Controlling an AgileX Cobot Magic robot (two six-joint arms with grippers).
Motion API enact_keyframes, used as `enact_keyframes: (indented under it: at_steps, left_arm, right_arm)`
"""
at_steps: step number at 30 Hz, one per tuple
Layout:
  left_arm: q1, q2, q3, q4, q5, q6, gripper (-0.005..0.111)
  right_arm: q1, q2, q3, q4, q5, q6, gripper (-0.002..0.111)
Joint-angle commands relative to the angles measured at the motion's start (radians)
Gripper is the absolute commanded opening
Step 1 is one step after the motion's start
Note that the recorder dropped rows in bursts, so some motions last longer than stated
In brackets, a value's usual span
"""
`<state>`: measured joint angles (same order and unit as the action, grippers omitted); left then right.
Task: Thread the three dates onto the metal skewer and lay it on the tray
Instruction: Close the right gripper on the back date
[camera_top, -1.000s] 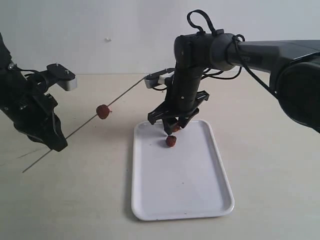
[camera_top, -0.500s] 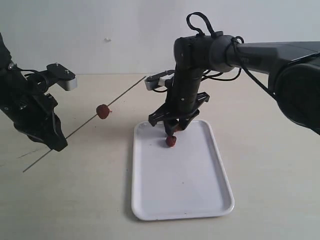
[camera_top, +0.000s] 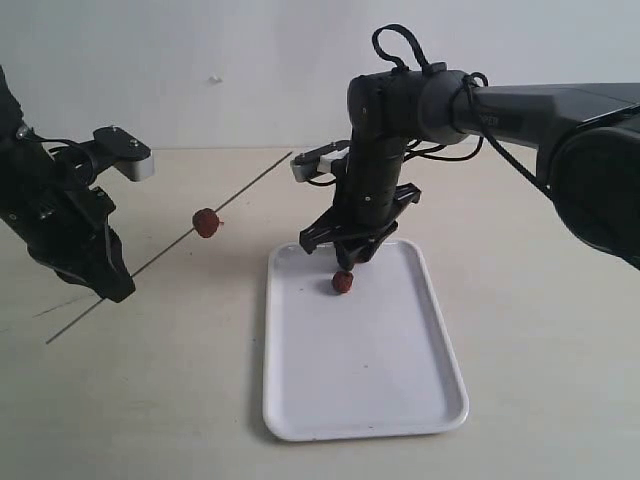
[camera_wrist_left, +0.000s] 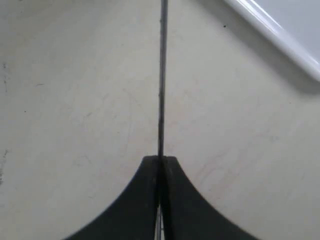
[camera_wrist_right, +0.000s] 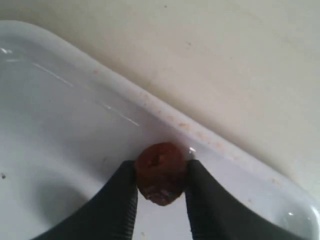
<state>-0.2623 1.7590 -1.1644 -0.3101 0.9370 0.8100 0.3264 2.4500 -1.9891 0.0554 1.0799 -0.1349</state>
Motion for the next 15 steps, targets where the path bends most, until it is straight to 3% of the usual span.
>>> enact_keyframes:
  at_steps: [1, 15]
  left_arm:
    - [0.002, -0.002, 0.003, -0.015, -0.006, -0.002, 0.0]
    - [0.002, -0.002, 0.003, -0.015, -0.006, -0.002, 0.0]
  right_arm:
    - [-0.001, -0.018, -0.007, -0.017, 0.002, -0.002, 0.032]
    - [-0.001, -0.016, -0.007, -0.012, -0.028, 0.006, 0.032]
